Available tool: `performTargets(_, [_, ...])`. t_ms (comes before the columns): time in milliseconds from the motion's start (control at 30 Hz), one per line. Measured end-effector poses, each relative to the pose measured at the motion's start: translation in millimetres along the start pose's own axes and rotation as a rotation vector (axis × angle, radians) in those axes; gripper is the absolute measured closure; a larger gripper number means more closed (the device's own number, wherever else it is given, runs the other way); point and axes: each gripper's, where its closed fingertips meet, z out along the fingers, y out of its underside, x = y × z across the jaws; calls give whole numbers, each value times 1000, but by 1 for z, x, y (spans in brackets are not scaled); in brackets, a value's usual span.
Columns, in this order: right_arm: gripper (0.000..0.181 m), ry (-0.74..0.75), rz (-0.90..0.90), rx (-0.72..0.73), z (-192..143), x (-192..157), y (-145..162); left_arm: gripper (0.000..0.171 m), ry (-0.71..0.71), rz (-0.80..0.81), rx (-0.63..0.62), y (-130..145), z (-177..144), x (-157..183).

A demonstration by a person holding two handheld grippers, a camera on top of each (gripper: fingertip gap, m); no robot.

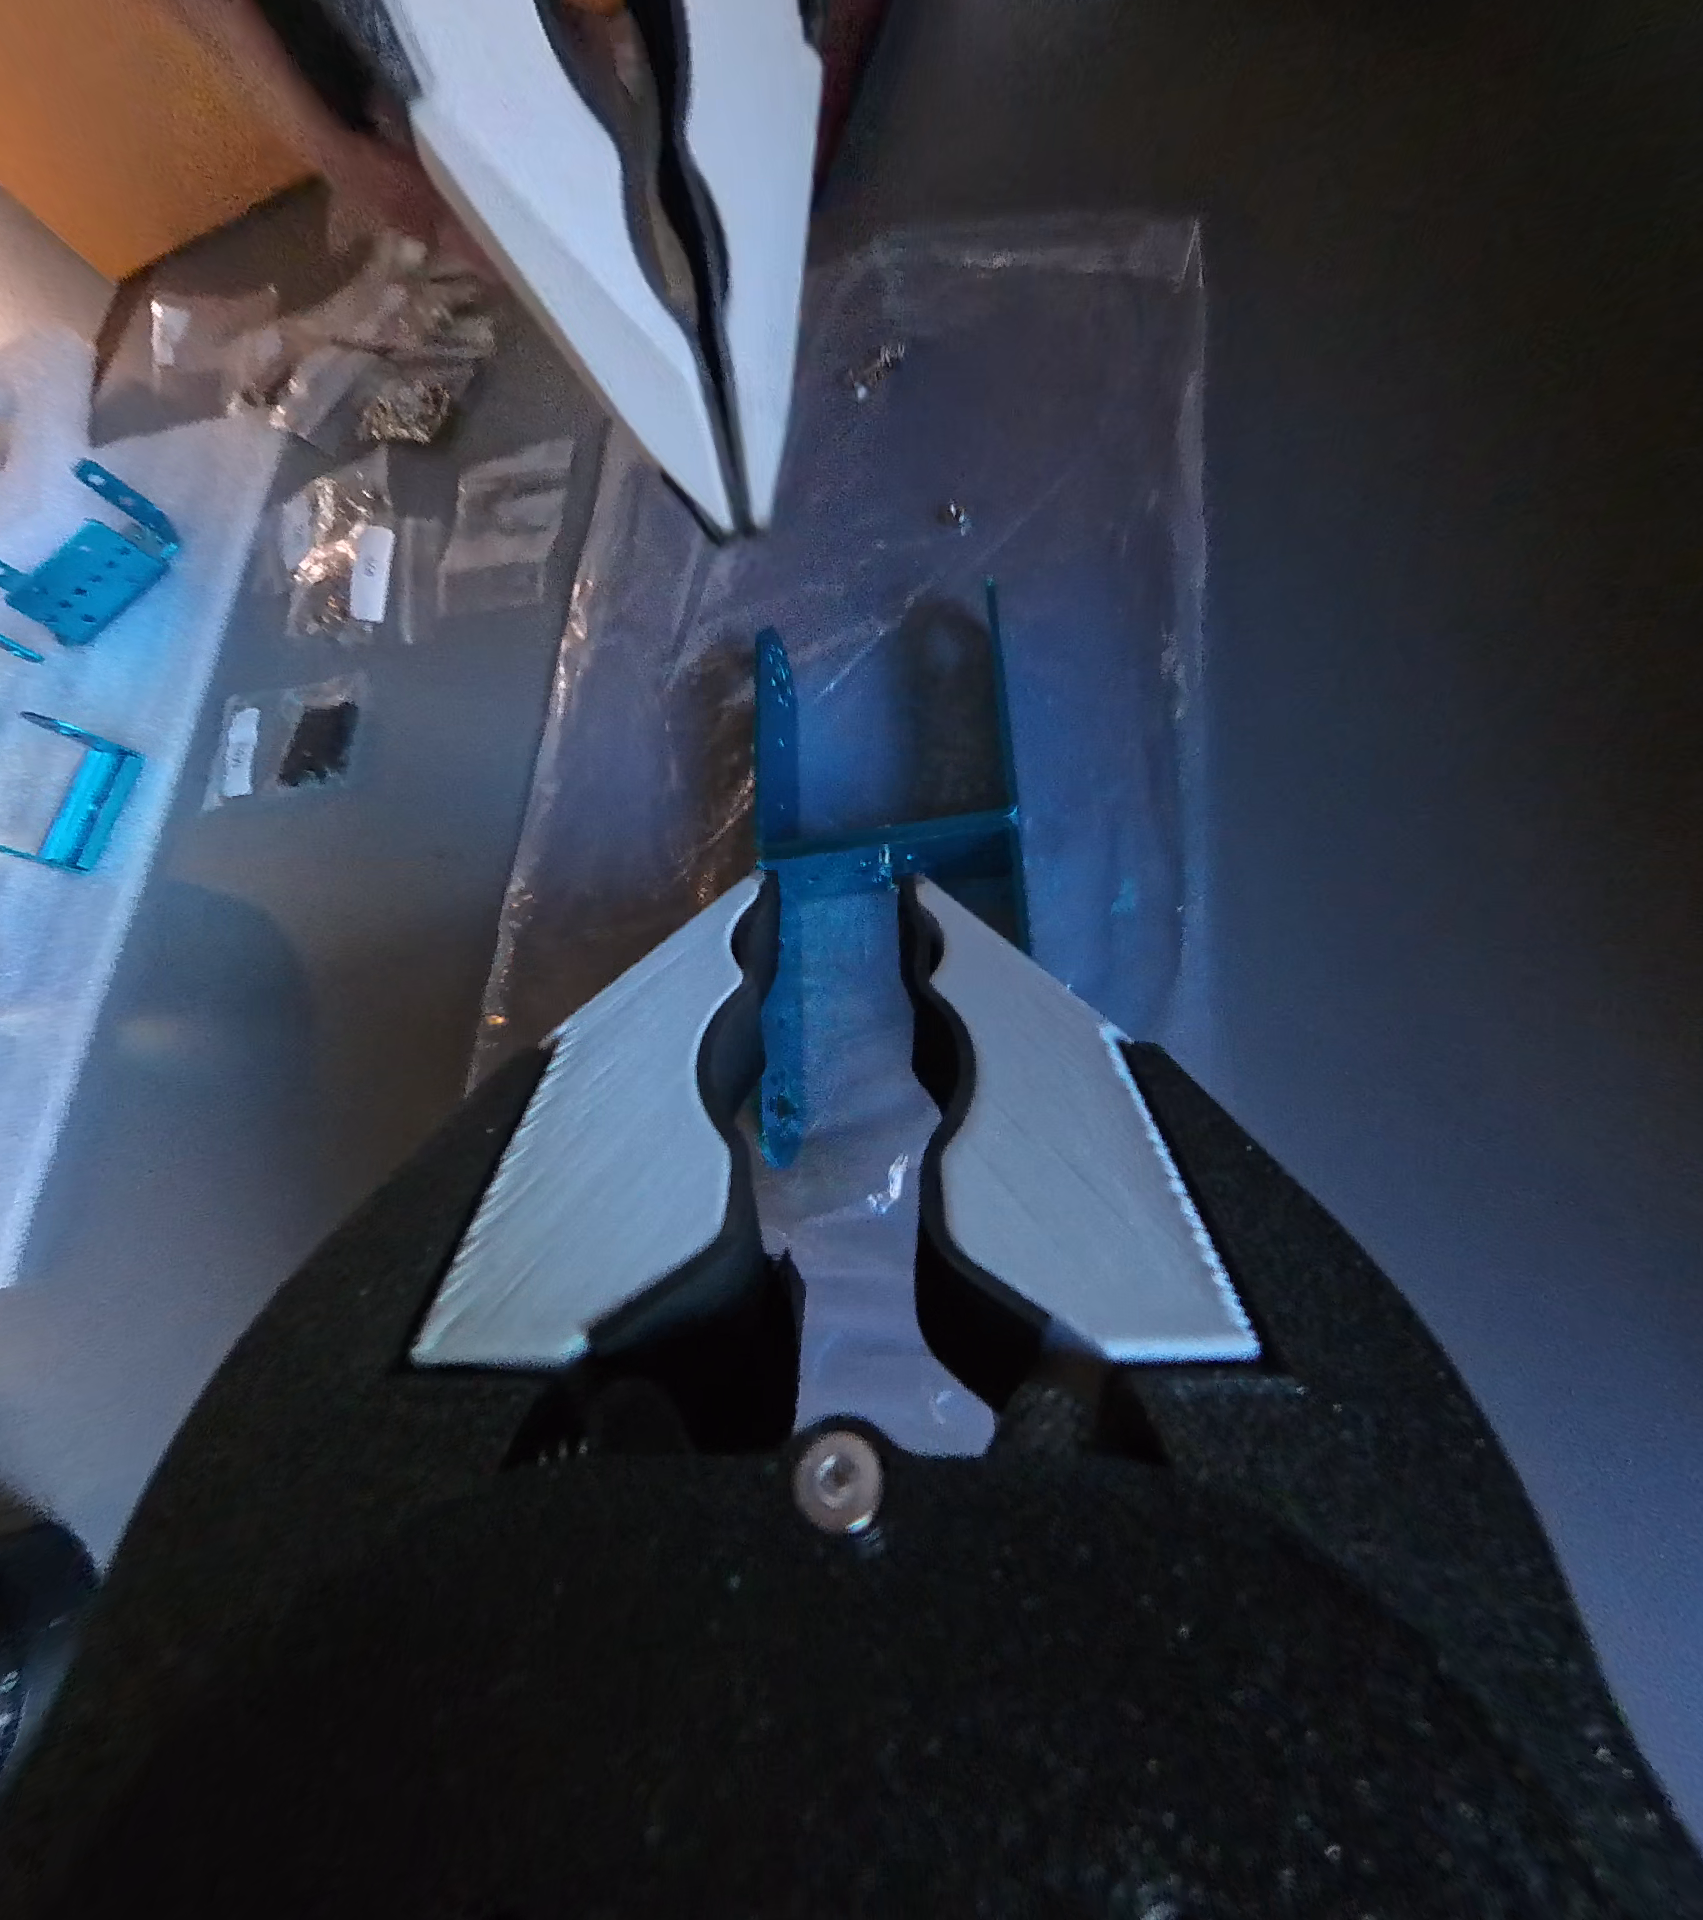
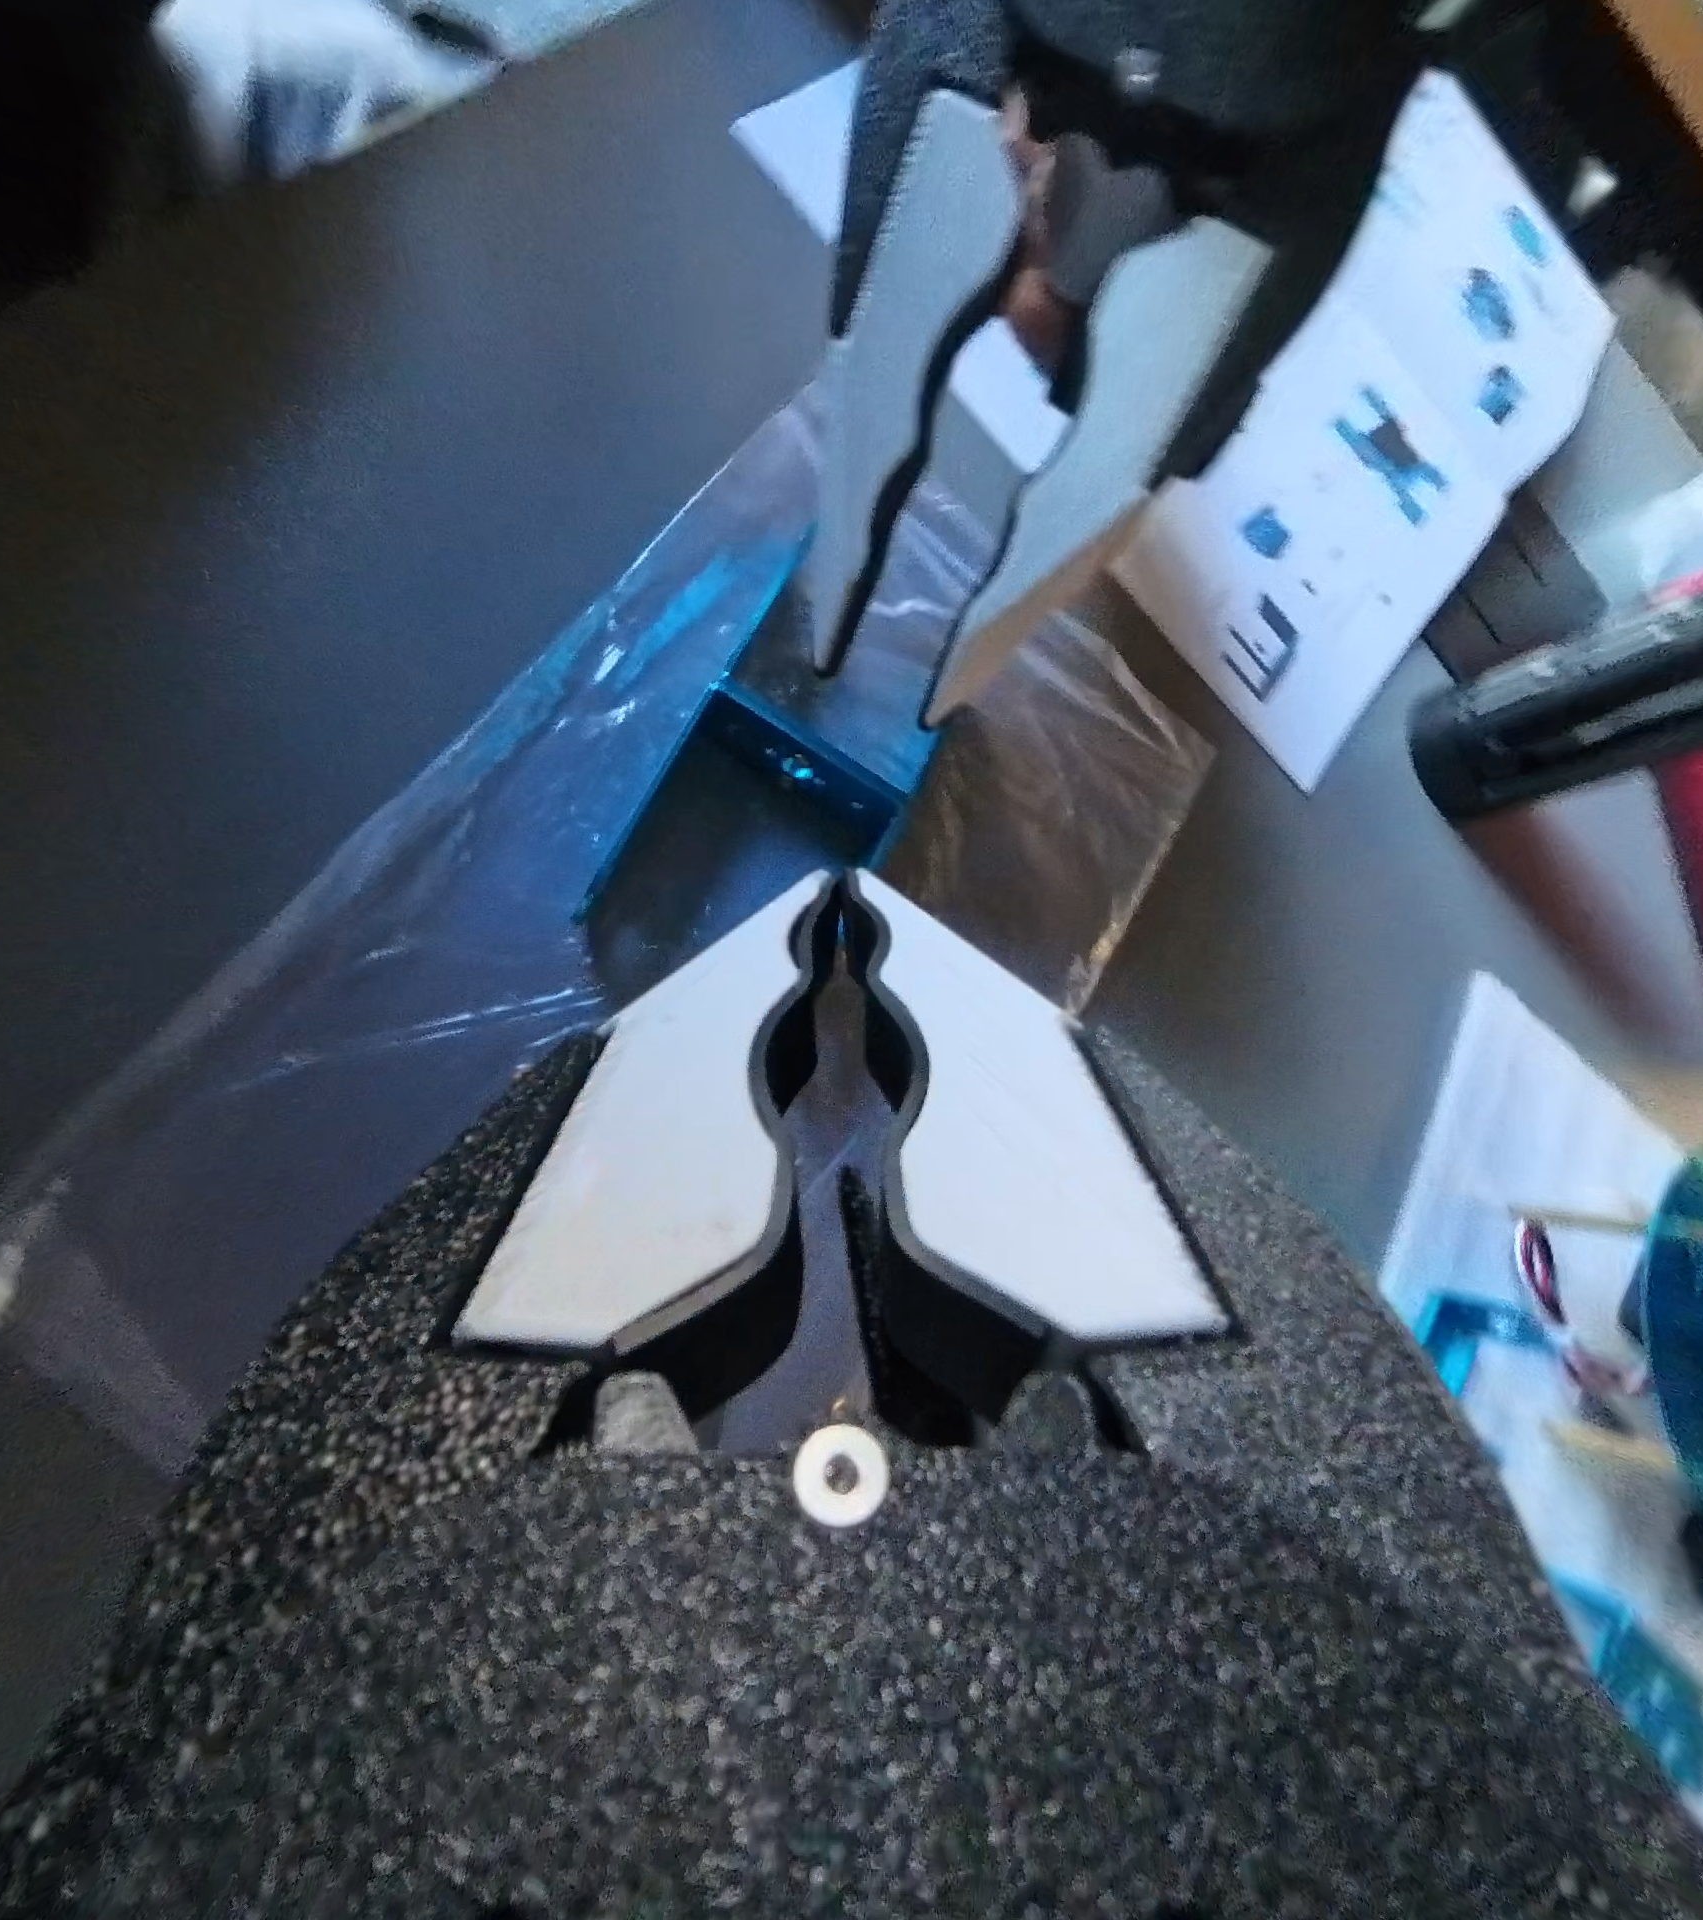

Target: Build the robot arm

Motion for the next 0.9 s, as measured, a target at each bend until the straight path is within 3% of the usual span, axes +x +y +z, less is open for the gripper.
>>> performTargets(167, [171,152,378,-4,-38,2,20,150,-94,-30,50,-11,-34,-7])
performTargets(267, [152,179,603,-46,-45,-18,44,150,-308,-100,79,-22,-69,-26])
performTargets(367, [151,123,844,37,-42,-39,47,145,-281,-277,202,-35,-86,0])
performTargets(433, [150,75,940,60,-37,-51,49,145,-381,-330,262,-35,-90,5])
performTargets(533, [152,68,876,-71,-28,-63,63,145,-487,-326,221,-31,-90,5])
performTargets(600, [156,36,820,-71,-23,-67,53,145,-524,-355,211,-27,-89,-2])
performTargets(767, [166,63,672,-186,-12,-73,47,145,-479,-426,286,-17,-64,-11])
performTargets(900, [166,68,684,-222,-5,-72,52,145,-488,-412,245,-13,-52,-12])
